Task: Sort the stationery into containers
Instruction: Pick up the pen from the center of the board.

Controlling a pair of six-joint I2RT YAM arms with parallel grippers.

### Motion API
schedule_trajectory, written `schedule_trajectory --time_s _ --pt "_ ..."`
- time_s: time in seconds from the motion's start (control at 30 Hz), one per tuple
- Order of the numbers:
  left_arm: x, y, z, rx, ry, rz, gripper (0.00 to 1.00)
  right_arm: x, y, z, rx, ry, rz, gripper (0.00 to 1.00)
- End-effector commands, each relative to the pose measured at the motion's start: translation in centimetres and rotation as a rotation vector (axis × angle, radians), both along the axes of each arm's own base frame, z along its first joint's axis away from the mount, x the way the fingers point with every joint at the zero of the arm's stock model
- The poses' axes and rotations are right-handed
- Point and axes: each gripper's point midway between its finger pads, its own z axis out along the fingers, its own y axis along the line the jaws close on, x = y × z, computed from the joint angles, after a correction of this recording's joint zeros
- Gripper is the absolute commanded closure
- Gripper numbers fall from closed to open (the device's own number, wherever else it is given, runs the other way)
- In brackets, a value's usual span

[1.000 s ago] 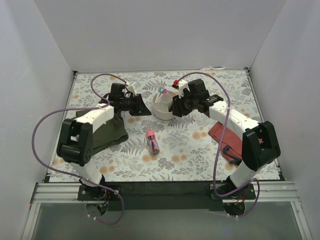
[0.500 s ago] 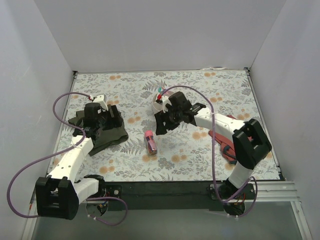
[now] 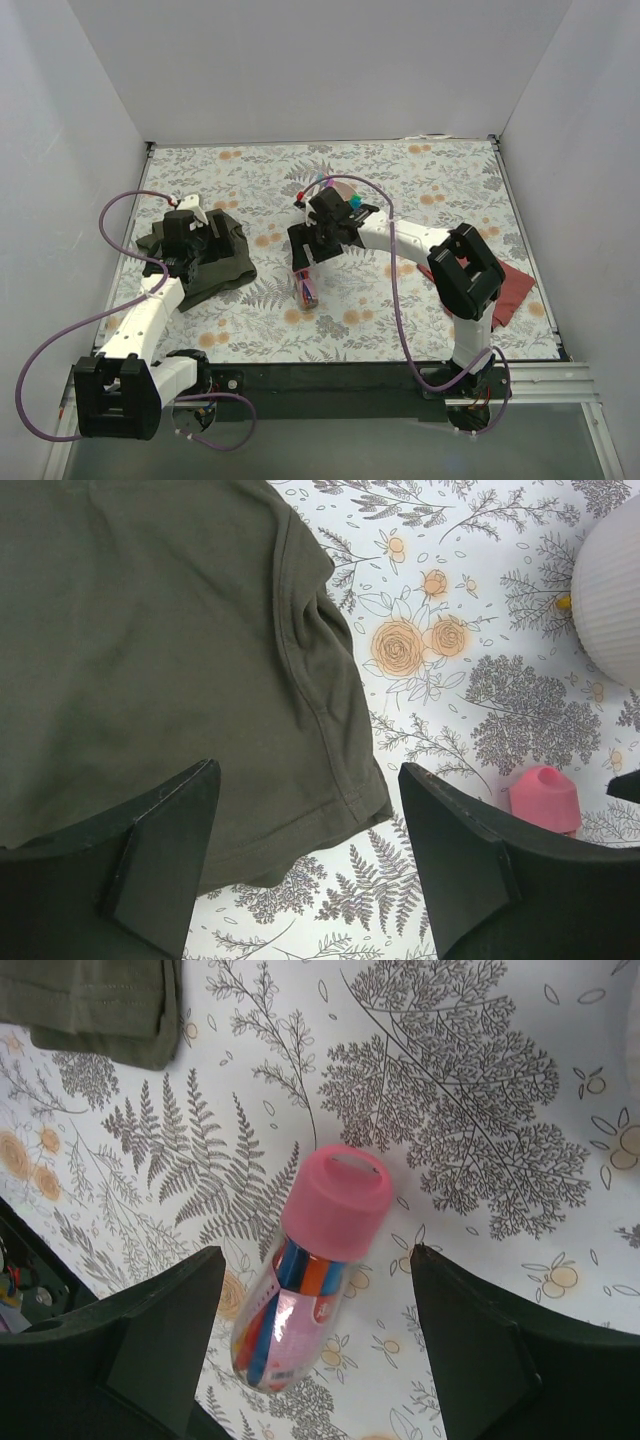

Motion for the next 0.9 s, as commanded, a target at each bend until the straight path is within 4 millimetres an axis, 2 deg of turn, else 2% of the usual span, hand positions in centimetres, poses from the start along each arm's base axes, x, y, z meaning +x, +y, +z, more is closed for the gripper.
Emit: schedule_trajectory --time_s 0.0,0.23,0.43,0.63,0.73,0.77,0.83,0.87 --pt "0.6 -0.2 1.7 -0.003 -0.061 -0.023 0.28 1.3 1.5 0.6 0.011 -0.018 -0.049 0.16" --pt "0.6 -0.2 2.2 -0.004 -0.071 -0.021 0.28 0.8 1.2 -1.8 -0.088 0.003 -0.094 0.18" --pt "0.1 -0.2 1.7 -0.010 -0.064 -0.019 0.28 0.5 1.4 -3.3 -0.145 -0.002 -0.103 0.24" --pt "-0.2 -0.4 1.5 -0.024 -0.060 -0.024 0.29 0.0 2.3 -3.8 -0.153 -0.012 -0.064 0.30" --pt "0.0 -0.5 1.8 -0.026 -0.065 -0.029 0.29 0.1 2.6 -3.2 -0.144 -0.035 -0.052 0.45" --pt "0.1 -0.4 1.8 -0.023 -0.065 -0.030 0.29 0.3 2.5 -3.0 -0.144 -0.043 -0.053 0.54" --pt "0.4 -0.6 2.2 -0.027 -0.070 -0.035 0.29 0.8 2.7 -1.5 -0.129 -0.092 -0.043 0.60" --pt "0.5 -0.6 2.4 -0.026 -0.072 -0.040 0.29 1.1 2.6 -0.9 -0.125 -0.111 -0.040 0.72"
